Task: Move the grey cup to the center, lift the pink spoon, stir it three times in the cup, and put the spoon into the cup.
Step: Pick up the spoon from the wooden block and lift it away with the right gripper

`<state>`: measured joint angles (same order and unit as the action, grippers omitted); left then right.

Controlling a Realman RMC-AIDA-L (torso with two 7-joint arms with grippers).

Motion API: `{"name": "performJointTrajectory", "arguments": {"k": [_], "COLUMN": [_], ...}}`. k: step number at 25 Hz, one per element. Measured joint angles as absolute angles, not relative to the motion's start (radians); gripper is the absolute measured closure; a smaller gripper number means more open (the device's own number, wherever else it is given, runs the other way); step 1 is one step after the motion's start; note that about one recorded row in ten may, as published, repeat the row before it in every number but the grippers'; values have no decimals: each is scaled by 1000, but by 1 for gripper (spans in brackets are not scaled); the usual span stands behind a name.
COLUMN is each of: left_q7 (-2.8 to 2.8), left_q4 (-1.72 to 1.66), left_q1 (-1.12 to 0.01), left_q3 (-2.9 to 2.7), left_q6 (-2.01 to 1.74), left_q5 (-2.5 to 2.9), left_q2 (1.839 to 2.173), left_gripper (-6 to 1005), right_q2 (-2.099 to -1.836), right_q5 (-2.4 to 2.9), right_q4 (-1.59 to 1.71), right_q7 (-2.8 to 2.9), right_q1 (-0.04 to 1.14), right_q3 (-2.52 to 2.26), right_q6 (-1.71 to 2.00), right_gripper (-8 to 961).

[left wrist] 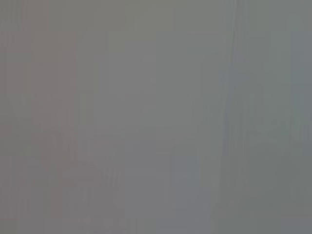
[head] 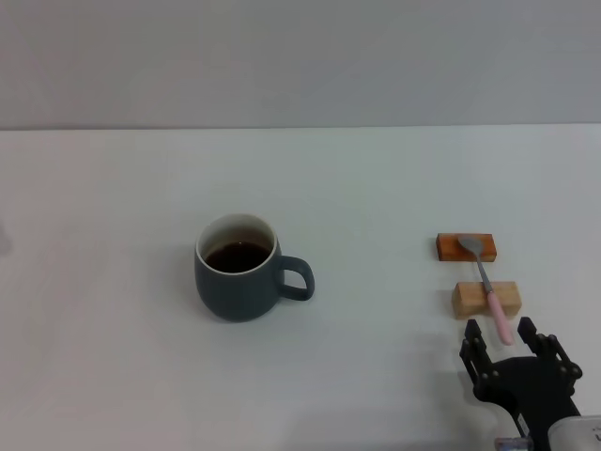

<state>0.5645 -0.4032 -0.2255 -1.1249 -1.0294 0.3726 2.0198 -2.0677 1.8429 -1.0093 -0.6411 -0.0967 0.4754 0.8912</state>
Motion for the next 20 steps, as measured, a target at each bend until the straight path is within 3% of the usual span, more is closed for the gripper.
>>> {"name": "performJointTrajectory", "arguments": {"k": [20], "left_q7": [565], "left_q4": [-415], "left_q1": [-226], "left_q3": [-1117], "left_q6": [-1028], "left_q5": [373], "left_q2": [2016], "left_gripper": [982], "right_q2": [-2068], "right_q5": [1843], "right_q4": [-1010], "right_q7": [-641], "right_q1": [-81], "right_q3": [483], "right_q6": [883], "right_gripper": [333]}}
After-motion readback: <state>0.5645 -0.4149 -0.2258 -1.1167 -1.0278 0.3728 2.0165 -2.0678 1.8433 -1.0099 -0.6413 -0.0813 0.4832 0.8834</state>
